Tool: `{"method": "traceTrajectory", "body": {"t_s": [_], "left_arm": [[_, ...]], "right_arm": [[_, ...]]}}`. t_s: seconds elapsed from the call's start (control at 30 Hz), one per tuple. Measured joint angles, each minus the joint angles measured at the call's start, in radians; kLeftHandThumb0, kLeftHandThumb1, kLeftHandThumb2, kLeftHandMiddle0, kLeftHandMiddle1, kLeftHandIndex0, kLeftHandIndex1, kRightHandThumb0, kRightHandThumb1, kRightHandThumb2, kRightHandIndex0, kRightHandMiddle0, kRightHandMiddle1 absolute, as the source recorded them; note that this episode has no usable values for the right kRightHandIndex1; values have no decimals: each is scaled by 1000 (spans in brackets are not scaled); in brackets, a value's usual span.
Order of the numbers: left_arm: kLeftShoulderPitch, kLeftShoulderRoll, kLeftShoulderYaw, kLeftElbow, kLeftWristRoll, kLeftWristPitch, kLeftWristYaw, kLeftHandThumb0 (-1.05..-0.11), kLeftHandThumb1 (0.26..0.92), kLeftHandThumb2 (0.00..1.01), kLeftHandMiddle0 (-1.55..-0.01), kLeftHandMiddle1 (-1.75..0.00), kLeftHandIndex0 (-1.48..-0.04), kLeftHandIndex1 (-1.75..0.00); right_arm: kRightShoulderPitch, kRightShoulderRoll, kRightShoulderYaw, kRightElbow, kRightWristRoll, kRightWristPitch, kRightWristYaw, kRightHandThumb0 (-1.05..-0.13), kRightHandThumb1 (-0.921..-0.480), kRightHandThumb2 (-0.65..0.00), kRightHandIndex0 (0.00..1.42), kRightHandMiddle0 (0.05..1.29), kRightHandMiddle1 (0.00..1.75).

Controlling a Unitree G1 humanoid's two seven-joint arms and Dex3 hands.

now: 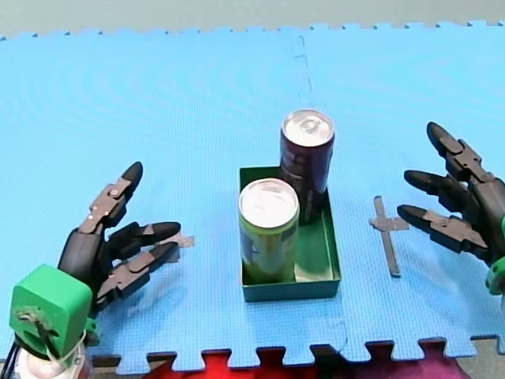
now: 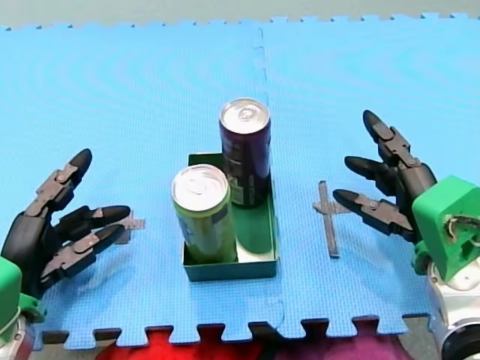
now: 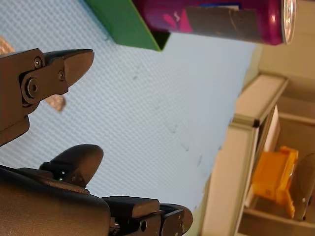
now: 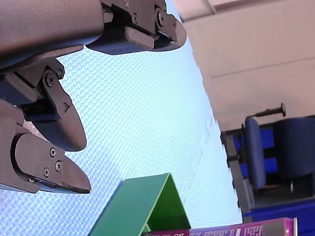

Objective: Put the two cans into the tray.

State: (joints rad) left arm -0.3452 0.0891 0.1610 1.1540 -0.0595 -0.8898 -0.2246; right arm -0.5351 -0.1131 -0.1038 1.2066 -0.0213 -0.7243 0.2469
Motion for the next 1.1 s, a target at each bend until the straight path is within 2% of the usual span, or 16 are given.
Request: {"method": "traceTrajectory", "body": {"t_s": [0.13,0.37,0.5,0.77,1.1], "left_arm": [[8,0,-6,-1,17,-12,16,-1048,914,23,-786,-32,-295,-12],[18,-1,-16,-8,38,-21,40,-1048,921,40,-787,-25,-300,-10],[23,-2,-21,-12,45,-26,49,-1048,921,62,-786,-20,-302,-8],[28,-6,-24,-13,48,-35,53,-1048,921,92,-782,-13,-306,-7],[30,-5,-23,-10,39,-41,36,-1048,921,113,-783,-10,-297,0]], "right_arm": [[18,10,0,2,-1,-7,-8,-1048,-871,-6,370,208,16],[28,13,8,13,-17,-13,-36,-1048,-879,-7,381,219,15],[29,14,10,20,-22,-12,-37,-1048,-880,-6,383,221,12],[34,31,6,24,-15,-3,-31,-1048,-870,0,394,224,9],[29,31,10,29,-22,23,-36,-1048,-854,0,392,217,3]]}}
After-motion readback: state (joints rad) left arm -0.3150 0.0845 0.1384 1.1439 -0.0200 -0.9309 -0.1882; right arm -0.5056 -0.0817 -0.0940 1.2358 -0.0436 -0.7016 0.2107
